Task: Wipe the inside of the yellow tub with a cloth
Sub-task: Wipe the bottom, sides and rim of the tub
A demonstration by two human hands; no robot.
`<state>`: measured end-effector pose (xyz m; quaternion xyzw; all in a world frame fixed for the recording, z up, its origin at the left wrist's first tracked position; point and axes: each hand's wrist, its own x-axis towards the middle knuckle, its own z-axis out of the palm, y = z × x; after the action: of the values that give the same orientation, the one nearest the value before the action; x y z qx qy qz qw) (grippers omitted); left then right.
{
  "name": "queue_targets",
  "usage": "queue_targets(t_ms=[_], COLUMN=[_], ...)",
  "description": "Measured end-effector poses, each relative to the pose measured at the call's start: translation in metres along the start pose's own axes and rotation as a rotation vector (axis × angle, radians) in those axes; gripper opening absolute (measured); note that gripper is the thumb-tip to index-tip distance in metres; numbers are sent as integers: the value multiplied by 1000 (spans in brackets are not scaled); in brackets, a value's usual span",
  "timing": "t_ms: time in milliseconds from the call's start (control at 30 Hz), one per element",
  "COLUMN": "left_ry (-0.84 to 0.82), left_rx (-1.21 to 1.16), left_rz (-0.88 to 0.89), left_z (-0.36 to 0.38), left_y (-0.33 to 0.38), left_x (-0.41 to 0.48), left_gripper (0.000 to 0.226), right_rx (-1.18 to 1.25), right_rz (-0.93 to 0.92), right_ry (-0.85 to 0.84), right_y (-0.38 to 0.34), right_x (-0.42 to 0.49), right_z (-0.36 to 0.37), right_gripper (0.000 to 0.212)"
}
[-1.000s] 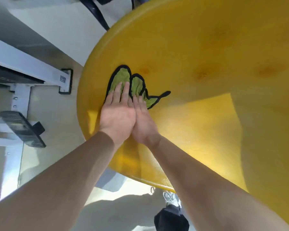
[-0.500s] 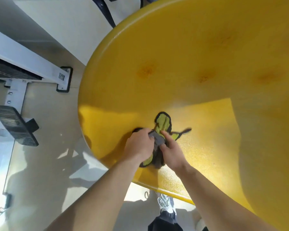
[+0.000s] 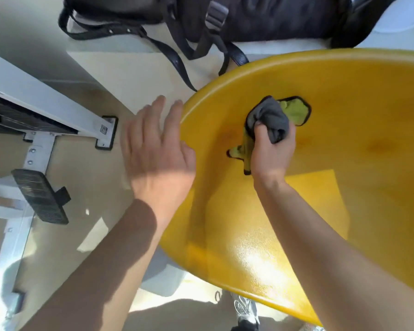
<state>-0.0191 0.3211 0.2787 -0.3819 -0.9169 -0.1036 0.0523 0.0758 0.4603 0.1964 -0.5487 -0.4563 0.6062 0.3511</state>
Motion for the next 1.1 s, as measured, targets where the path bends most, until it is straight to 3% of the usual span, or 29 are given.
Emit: queue_targets(t_ms=[100, 200, 300, 367, 433, 500, 567, 667, 767, 833, 967, 1100], left_ry=[-202, -159, -57, -46, -61, -67, -59, -57, -50, -41, -17, 63], left_rx=[-178, -269, -194, -187, -195, -185, -190, -203, -194, -188, -155, -190], left_rz=[-354, -325, -300, -297, -310, -331, -322, -331, -316, -319, -341, -204], left_z=[21, 46, 50, 50, 50, 48, 48, 49, 50, 50, 50, 51], left_y=[-22, -25, -23, -23, -21, -19, -18, -19, -21, -20, -15, -17], left_x=[13, -1, -3, -3, 0, 0, 1, 0, 0, 0, 0, -5], left_gripper=[60, 50, 45, 48, 54, 54, 50, 50, 52, 52, 54, 46], right_rx=[-249, -412, -694, -639, -474, -326, -216, -266, -437, -427, -294, -702], right_rz=[-152, -168, -192, -51, 164, 149, 19, -80, 70, 131, -266, -549], right_ry=[18, 4, -159, -192, -100, -27, -20, -67, -59, -28, -203, -415], right_y=[18, 58, 114, 131, 110, 71, 44, 53, 81, 73, 46, 90], right_x=[7, -6, -33, -43, -35, -22, -18, -38, -39, -34, -51, -31], right_z=[47, 78, 56, 35, 47, 75, 93, 81, 66, 73, 86, 45], right_gripper=[67, 72, 71, 69, 67, 72, 66, 65, 67, 64, 69, 88])
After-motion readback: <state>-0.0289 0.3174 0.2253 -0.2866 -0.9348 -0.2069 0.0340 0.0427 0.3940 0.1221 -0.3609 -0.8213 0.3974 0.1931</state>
